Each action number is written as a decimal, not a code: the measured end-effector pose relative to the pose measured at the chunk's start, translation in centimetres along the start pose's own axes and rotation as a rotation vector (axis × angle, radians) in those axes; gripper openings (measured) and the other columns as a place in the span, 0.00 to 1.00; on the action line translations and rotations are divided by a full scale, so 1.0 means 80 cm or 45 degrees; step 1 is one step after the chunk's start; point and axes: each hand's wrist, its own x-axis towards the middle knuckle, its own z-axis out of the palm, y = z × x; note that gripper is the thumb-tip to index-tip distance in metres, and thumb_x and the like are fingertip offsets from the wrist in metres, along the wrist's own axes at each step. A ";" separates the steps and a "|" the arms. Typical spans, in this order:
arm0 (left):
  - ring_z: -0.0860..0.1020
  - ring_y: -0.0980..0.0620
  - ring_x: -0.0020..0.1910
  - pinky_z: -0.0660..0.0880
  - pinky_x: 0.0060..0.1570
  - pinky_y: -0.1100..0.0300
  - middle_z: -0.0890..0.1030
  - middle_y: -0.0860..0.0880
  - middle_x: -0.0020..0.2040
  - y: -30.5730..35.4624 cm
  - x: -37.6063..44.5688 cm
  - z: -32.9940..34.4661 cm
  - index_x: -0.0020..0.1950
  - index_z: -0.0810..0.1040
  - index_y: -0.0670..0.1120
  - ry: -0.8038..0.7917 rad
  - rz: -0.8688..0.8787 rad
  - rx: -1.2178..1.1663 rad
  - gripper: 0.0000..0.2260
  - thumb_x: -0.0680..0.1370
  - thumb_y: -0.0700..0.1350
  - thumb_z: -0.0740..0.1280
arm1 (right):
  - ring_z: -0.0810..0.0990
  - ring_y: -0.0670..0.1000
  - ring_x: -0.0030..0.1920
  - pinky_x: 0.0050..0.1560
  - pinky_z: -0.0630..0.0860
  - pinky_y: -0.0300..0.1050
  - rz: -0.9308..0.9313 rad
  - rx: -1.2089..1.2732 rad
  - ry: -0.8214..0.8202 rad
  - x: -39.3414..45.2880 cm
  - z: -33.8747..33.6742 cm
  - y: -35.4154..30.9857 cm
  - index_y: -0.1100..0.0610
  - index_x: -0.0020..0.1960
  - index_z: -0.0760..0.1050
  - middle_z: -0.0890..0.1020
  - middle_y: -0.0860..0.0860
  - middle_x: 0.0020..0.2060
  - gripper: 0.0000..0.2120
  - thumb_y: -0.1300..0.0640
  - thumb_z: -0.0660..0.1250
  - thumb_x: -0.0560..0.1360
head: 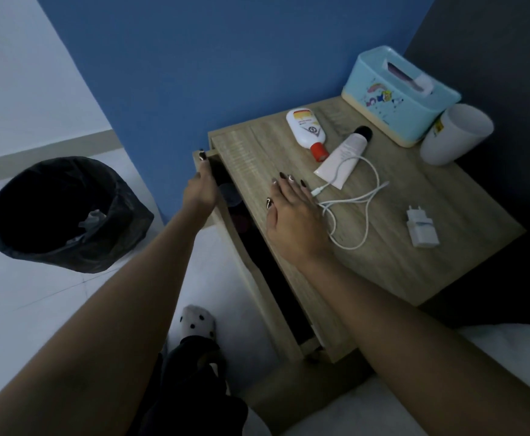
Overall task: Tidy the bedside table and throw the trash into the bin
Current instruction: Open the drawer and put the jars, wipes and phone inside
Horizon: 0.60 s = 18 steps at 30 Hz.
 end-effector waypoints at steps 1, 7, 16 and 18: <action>0.73 0.39 0.63 0.70 0.65 0.43 0.73 0.39 0.66 0.006 -0.001 0.006 0.67 0.71 0.41 -0.044 -0.017 -0.019 0.34 0.78 0.65 0.46 | 0.71 0.58 0.70 0.73 0.63 0.55 -0.003 0.003 0.011 0.000 0.000 0.000 0.64 0.67 0.73 0.76 0.59 0.67 0.25 0.55 0.51 0.75; 0.70 0.41 0.68 0.68 0.67 0.43 0.69 0.41 0.71 0.023 0.004 0.037 0.73 0.66 0.42 -0.174 -0.060 -0.108 0.47 0.67 0.76 0.50 | 0.69 0.56 0.71 0.74 0.61 0.53 -0.006 -0.018 0.031 0.000 0.001 0.001 0.63 0.68 0.72 0.75 0.58 0.67 0.24 0.55 0.54 0.76; 0.72 0.43 0.67 0.69 0.67 0.49 0.73 0.43 0.69 0.010 0.015 0.066 0.73 0.65 0.43 -0.018 0.081 -0.089 0.35 0.73 0.64 0.62 | 0.68 0.57 0.72 0.75 0.59 0.53 -0.017 -0.044 0.010 0.002 0.002 0.003 0.63 0.69 0.71 0.74 0.59 0.68 0.25 0.55 0.51 0.77; 0.73 0.43 0.66 0.69 0.67 0.47 0.74 0.43 0.68 0.011 0.015 0.064 0.73 0.65 0.44 -0.050 0.085 -0.076 0.40 0.68 0.68 0.60 | 0.68 0.57 0.72 0.74 0.59 0.53 -0.011 -0.028 0.016 0.002 0.003 0.003 0.64 0.69 0.71 0.74 0.59 0.68 0.25 0.55 0.51 0.76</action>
